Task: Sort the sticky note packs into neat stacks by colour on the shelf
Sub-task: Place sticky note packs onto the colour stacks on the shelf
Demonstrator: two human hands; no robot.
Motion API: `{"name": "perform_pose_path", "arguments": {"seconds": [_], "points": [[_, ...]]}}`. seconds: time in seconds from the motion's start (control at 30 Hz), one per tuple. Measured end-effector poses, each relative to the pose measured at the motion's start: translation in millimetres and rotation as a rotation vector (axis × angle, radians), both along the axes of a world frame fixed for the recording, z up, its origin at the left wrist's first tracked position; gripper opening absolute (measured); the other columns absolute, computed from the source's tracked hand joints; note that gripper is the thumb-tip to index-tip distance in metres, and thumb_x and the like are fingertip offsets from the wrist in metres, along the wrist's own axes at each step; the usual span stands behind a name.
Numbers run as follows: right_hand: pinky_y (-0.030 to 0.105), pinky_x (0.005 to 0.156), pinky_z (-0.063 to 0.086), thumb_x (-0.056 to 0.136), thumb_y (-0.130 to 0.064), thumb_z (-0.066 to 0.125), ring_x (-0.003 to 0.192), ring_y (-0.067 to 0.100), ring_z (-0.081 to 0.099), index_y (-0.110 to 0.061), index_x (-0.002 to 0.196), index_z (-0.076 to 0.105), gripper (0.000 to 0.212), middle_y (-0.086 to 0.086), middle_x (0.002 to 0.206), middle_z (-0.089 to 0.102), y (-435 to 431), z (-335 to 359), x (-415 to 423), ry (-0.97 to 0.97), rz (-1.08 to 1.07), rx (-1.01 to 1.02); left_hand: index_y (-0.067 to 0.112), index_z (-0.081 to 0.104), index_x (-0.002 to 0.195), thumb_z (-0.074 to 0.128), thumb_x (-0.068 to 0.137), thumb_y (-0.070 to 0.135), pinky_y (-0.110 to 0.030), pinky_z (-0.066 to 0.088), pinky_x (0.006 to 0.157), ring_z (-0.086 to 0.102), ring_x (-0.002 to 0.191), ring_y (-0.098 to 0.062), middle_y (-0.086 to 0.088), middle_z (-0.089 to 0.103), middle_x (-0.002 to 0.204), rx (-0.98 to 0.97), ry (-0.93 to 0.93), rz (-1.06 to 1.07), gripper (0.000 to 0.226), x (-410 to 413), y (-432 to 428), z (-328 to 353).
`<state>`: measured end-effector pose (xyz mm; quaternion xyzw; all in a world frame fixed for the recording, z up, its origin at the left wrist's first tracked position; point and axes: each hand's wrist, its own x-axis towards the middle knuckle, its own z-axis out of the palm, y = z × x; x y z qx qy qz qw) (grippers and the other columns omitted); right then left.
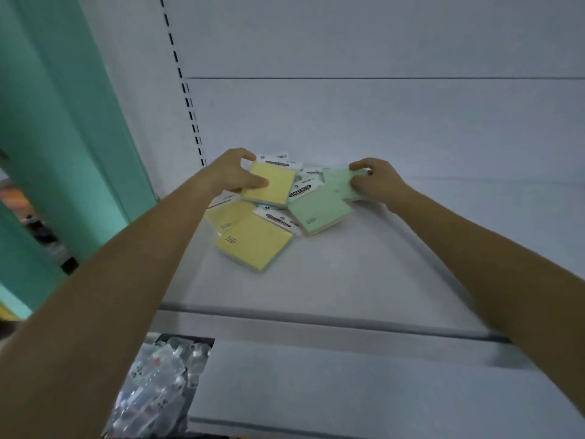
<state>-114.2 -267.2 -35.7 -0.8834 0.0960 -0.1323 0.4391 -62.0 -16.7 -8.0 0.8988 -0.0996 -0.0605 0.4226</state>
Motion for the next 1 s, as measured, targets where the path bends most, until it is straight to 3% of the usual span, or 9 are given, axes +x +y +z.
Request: {"name": "perform_pose_path", "arguments": {"seconds": [0.13,0.27,0.37,0.57,0.63,0.7,0.83,0.93,1.0], "points": [[0.017,0.059,0.042,0.083,0.002,0.052,0.076,0.018,0.05,-0.01,0.117,0.059,0.037,0.003,0.088,0.05,-8,10,-15,-0.007,-0.028,0.139,0.022,0.035,0.14,0.072,0.077,0.01,-0.029,0.047,0.077,0.057,0.105,-0.029,-0.018,0.045,0.138,-0.03,-0.02,-0.077,0.073,-2,4,3],[-0.003,0.05,0.039,0.085,0.006,0.046,0.094,0.016,0.047,-0.011,0.121,0.058,0.041,0.0,0.106,0.049,-13,13,-27,-0.107,-0.026,0.092,0.017,0.051,0.13,0.067,0.081,0.005,-0.014,0.046,0.063,0.055,0.078,-0.013,-0.011,0.054,0.112,-0.086,-0.065,-0.132,0.053,-5,2,8],[-0.006,0.053,0.037,0.086,0.006,0.042,0.099,0.012,0.047,-0.013,0.124,0.057,0.045,-0.003,0.11,0.05,-18,16,-34,-0.124,-0.008,0.068,0.013,0.054,0.128,0.067,0.08,0.003,-0.013,0.045,0.063,0.051,0.071,-0.004,0.002,0.048,0.088,-0.169,-0.067,-0.099,0.05,-4,-1,11],[-0.003,0.045,0.035,0.087,0.008,0.039,0.087,0.013,0.049,-0.011,0.126,0.054,0.046,0.0,0.11,0.05,-45,19,-58,-0.137,-0.111,0.146,0.011,0.051,0.13,0.064,0.081,-0.001,-0.018,0.049,0.068,0.056,0.072,-0.01,-0.001,0.055,0.091,-0.321,-0.034,-0.145,0.052,-9,-32,17],[0.003,0.062,0.041,0.086,0.008,0.039,0.094,0.015,0.048,-0.009,0.126,0.054,0.046,0.003,0.111,0.051,-61,18,-71,-0.127,-0.149,0.185,0.013,0.051,0.13,0.063,0.081,-0.002,-0.021,0.05,0.072,0.058,0.077,-0.015,-0.008,0.056,0.103,-0.348,-0.036,-0.165,0.052,-12,-51,18],[0.02,0.082,0.043,0.086,0.007,0.04,0.099,0.018,0.047,-0.009,0.127,0.053,0.046,0.007,0.115,0.051,-81,15,-87,-0.113,-0.177,0.208,0.016,0.053,0.129,0.061,0.082,0.0,-0.02,0.046,0.068,0.055,0.075,-0.017,-0.013,0.052,0.11,-0.352,-0.035,-0.184,0.05,-21,-74,18],[0.047,0.099,0.045,0.085,0.003,0.045,0.092,0.024,0.048,-0.012,0.128,0.053,0.046,0.019,0.117,0.053,-131,9,-130,-0.062,-0.259,0.193,0.013,0.053,0.129,0.055,0.083,-0.002,-0.014,0.037,0.049,0.044,0.06,-0.015,-0.005,0.053,0.09,-0.361,-0.017,-0.241,0.048,-49,-140,16],[0.047,0.098,0.046,0.086,0.004,0.044,0.092,0.024,0.049,-0.012,0.128,0.053,0.046,0.015,0.116,0.053,-174,7,-171,-0.049,-0.326,0.168,0.01,0.051,0.131,0.053,0.084,-0.002,-0.012,0.04,0.051,0.051,0.075,-0.02,-0.007,0.051,0.096,-0.375,0.001,-0.301,0.049,-77,-198,10],[0.036,0.089,0.048,0.086,0.005,0.042,0.095,0.022,0.049,-0.01,0.129,0.052,0.047,0.012,0.117,0.053,-206,6,-203,-0.07,-0.355,0.16,0.009,0.05,0.132,0.051,0.084,-0.002,-0.009,0.041,0.048,0.049,0.067,-0.016,-0.004,0.05,0.09,-0.392,0.01,-0.326,0.05,-99,-238,7]]}}
